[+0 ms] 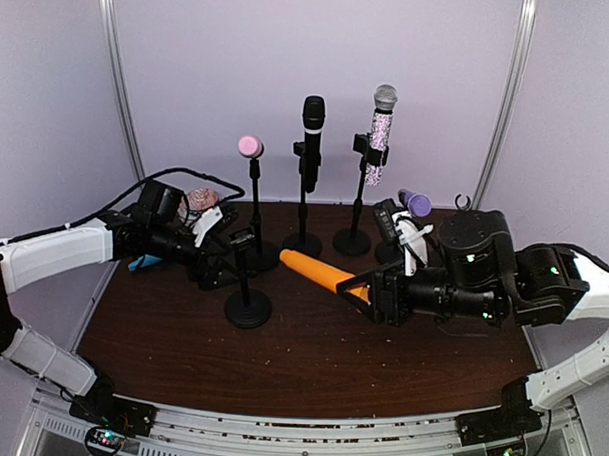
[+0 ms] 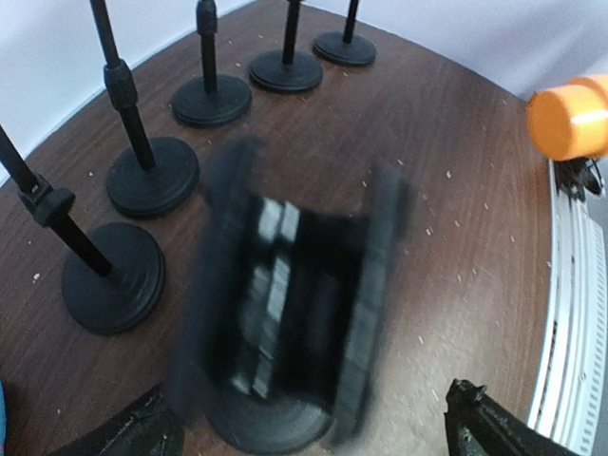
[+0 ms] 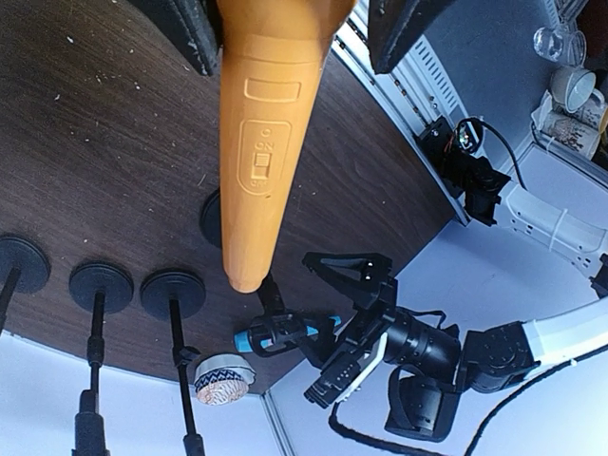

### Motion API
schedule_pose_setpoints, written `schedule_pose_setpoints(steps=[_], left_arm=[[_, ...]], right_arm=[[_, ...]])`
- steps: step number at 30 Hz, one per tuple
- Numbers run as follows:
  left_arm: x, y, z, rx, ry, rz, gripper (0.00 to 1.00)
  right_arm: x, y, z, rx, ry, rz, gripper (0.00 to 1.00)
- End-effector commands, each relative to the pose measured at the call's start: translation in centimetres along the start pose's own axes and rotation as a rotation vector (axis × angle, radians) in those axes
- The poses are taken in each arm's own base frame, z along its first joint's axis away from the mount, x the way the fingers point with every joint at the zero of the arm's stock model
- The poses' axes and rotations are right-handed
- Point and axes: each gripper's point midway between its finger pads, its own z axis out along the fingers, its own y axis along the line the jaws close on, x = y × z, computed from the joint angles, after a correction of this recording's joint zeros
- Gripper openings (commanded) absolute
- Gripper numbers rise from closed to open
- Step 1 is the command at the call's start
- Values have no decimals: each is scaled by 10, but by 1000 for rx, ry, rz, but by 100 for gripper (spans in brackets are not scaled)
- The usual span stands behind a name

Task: Remove the microphone from the stand
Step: Pass from the right arm to the left

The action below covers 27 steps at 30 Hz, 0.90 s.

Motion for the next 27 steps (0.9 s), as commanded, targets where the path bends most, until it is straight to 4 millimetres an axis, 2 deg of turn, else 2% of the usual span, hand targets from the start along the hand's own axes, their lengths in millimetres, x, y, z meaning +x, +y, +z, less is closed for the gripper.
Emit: schedule_pose_setpoints(steps=[1, 6, 9, 11, 13, 16, 19, 23, 27], left_arm=[[20, -15, -32, -5, 71, 92, 98], [25, -23, -85, -43, 129, 193, 98], [27, -37, -112, -51, 165, 314, 98], [20, -46, -127, -59, 156, 371, 98], [5, -52, -139, -72, 118, 421, 96], [-13, -60, -151, -84, 62, 489, 93], [-23, -67, -158, -81, 27, 538, 89], [-21, -85, -159, -35, 21, 626, 85], [-10, -104, -158, 43, 33, 680, 79]], right_arm=[[-29, 24, 1, -71, -53, -10, 0], [-41, 48, 5, -155, -51, -41, 0], [-42, 65, 11, -206, -18, -69, 0], [-41, 76, 19, -236, 8, -87, 0], [-45, 86, 29, -258, 21, -102, 0], [-44, 103, 48, -298, 57, -127, 0], [-46, 120, 69, -346, 81, -138, 0], [-48, 140, 96, -400, 102, -150, 0], [-54, 152, 115, -451, 89, -140, 0]])
